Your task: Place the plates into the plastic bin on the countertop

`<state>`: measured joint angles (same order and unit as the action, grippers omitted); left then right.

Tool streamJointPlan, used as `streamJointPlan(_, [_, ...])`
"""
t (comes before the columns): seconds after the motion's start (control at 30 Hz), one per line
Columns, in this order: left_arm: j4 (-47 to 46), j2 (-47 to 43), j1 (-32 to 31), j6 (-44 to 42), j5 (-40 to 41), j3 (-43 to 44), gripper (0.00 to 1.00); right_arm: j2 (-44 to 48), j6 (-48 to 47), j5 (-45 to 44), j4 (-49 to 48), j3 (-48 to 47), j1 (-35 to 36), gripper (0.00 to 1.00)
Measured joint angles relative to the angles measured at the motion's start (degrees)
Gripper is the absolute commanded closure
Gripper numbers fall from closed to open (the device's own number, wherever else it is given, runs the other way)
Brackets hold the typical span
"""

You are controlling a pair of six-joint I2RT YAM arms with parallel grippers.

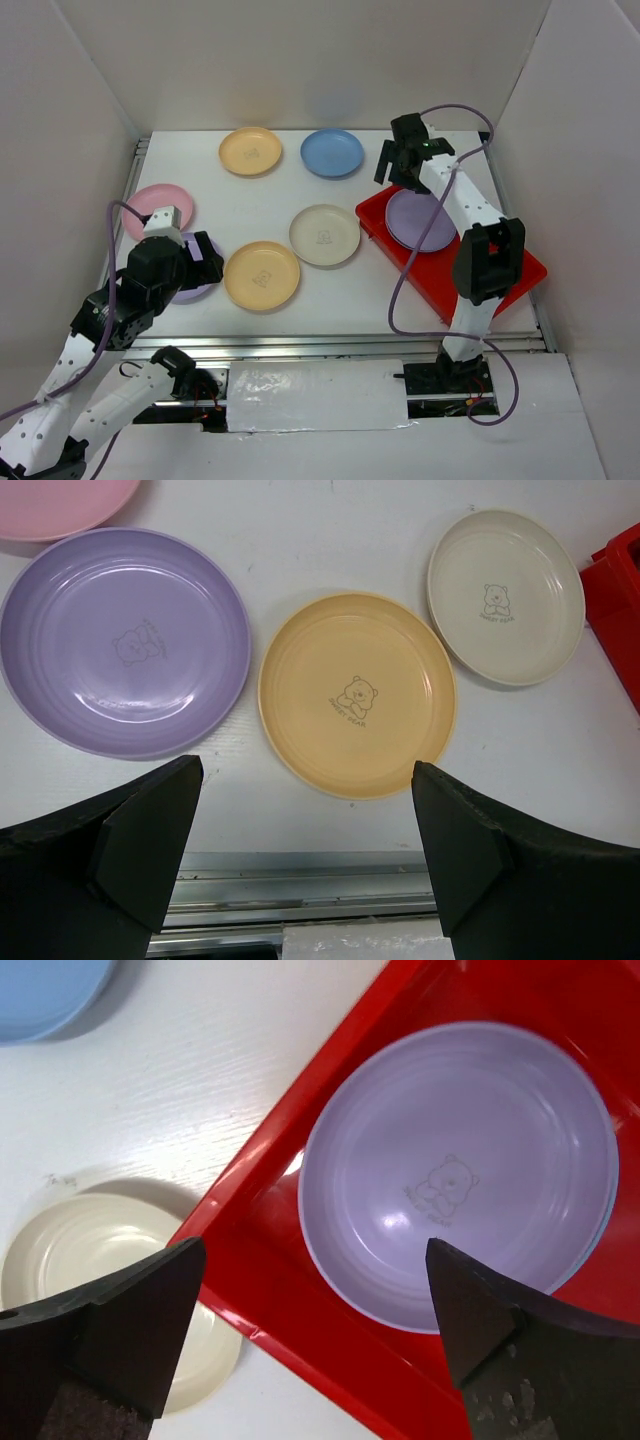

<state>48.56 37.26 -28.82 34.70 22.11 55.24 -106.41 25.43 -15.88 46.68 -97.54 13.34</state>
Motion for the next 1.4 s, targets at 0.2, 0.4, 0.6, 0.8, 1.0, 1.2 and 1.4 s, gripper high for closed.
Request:
streamJointPlan(0.2, [-0.2,-0.3,0.0,0.0,-0.1,-0.2,0.01,4.2,0.1,0.7,0.1,-1.9,5.6,0.00])
streamJointPlan(0.4, [-0.1,-1.7,0.0,0.2,0.2,-0.2,0.01,13.0,1.3,3.6,-3.5,-0.2,18.8,0.00])
streamJointPlan(0.6, [-0.1,-2.6,0.0,0.3,1.2,-0.2,0.01,14.3,12.5,-0.5,-9.0,14.1,26.3,0.00])
streamJointPlan(0.8, [-0.1,-2.5,-0.1,0.3,1.4,-0.2,0.01,12.1,26.5,-7.8,-9.2,24.8,27.4,0.00])
streamJointPlan(1.0, [-0.1,-2.5,-0.2,0.3,1.4,-0.2,0.01,10.5,34.6,-9.6,-12.0,26.8,25.8,0.00])
streamJointPlan(1.2, [-0.1,-2.5,-0.2,0.3,1.4,-0.2,0.01,2.3,39.3,-9.3,-12.7,26.4,24.2,0.04])
streamJointPlan(1.4, [-0.1,-2.5,-0.2,0.3,1.4,-0.2,0.01,0.7,42.8,-8.8,-14.0,27.9,24.2,0.26])
